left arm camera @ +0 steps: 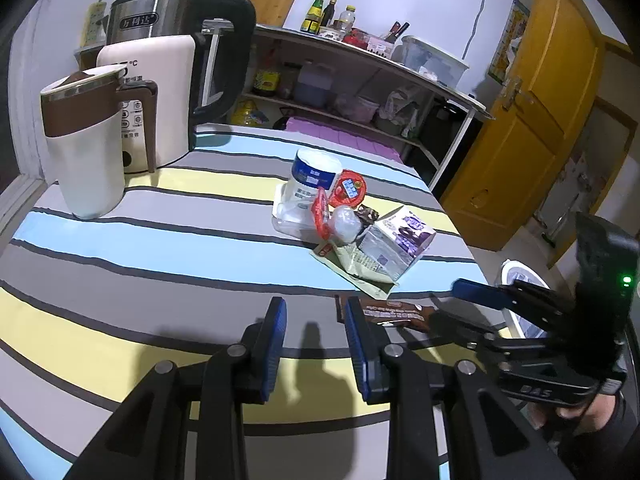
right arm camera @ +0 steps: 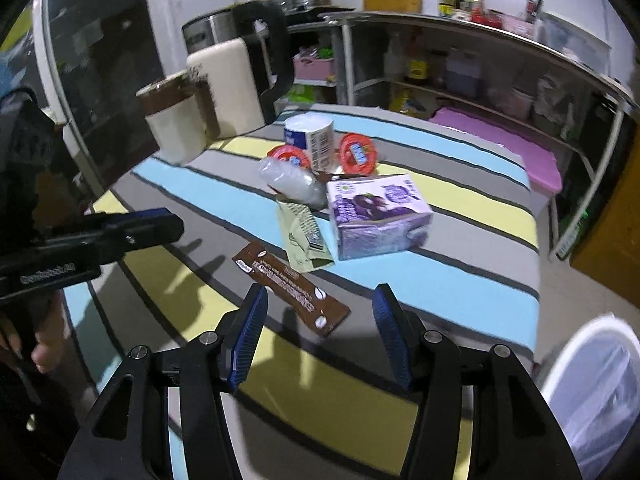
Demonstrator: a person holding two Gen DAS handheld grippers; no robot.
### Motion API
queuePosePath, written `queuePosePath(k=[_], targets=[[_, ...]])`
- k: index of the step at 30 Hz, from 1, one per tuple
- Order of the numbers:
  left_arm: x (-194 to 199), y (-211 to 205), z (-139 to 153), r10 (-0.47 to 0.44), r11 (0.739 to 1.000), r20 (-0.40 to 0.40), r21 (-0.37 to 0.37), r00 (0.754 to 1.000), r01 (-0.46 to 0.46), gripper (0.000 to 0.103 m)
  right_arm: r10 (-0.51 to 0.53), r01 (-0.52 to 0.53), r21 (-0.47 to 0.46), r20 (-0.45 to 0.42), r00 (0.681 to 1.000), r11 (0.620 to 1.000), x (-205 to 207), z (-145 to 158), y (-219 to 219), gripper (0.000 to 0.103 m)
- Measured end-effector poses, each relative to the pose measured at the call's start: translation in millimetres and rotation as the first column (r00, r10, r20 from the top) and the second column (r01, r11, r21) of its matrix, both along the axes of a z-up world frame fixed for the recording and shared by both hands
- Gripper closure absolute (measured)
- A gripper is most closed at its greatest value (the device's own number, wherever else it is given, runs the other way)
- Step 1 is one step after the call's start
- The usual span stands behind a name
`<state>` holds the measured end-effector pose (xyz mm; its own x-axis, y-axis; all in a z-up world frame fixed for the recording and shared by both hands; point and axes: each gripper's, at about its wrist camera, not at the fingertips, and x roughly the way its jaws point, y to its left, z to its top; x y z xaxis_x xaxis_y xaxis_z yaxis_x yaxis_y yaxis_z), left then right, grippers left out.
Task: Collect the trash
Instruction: 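Grasp the brown snack stick packet with the right tool and lift it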
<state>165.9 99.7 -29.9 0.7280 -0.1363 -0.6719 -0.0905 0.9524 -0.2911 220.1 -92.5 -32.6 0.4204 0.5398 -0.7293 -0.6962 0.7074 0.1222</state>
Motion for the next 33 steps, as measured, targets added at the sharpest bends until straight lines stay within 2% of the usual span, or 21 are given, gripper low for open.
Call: queuePosePath(k=[11, 12, 13, 14, 15, 17, 23, 30, 33], targets=[[4, 7, -1, 0.010, 1.000, -0.003, -0.013, 1.000, -0.010, 0.073, 0.100, -0.103, -0.067, -0.049, 0.994, 0.992, 16, -25, 30, 0.047], [4, 7, -2, 0.012, 1.000, -0.005, -0.015, 1.000, -0.012, 0.073, 0.107, -0.111, -0.065, -0.054, 0.993, 0.992, 15, -25, 29, 0.050], [4, 8, -2, 0.012, 1.000, -0.006, -0.016, 1.000, -0.012, 0.073, 0.114, -0.118, -0.062, -0.059, 0.992, 0.991, 13, -24, 29, 0.061], [4, 8, -2, 0.013, 1.000, -0.008, -0.018, 1.000, -0.013, 0.073, 0.115, -0.119, -0.065, -0.060, 0.992, 0.991, 12, -24, 29, 0.067], [4, 8, -2, 0.014, 1.000, -0.008, -0.020, 1.000, -0.014, 0.073, 0.111, -0.115, -0.069, -0.059, 0.992, 0.991, 10, -24, 28, 0.075], [4, 8, -2, 0.014, 1.000, -0.009, -0.021, 1.000, -0.015, 0.073, 0.105, -0.109, -0.064, -0.068, 0.992, 0.992, 6, -23, 24, 0.081], [5, 1, -1, 0.004, 0.999, -0.013, -0.032, 1.000, -0.005, 0.073, 0.062, -0.064, -0.033, -0.082, 0.995, 0.997, -11, -19, 3, 0.082], [22, -19, -5, -0.019, 0.998, -0.031, -0.065, 0.999, 0.017, 0.073, -0.053, 0.055, 0.028, -0.067, 0.996, 0.998, -28, -3, -38, 0.082], [33, -28, -7, -0.017, 0.996, -0.033, -0.083, 0.999, 0.014, 0.060, -0.106, 0.109, 0.046, -0.064, 0.992, 0.993, -26, 0, -54, 0.082]])
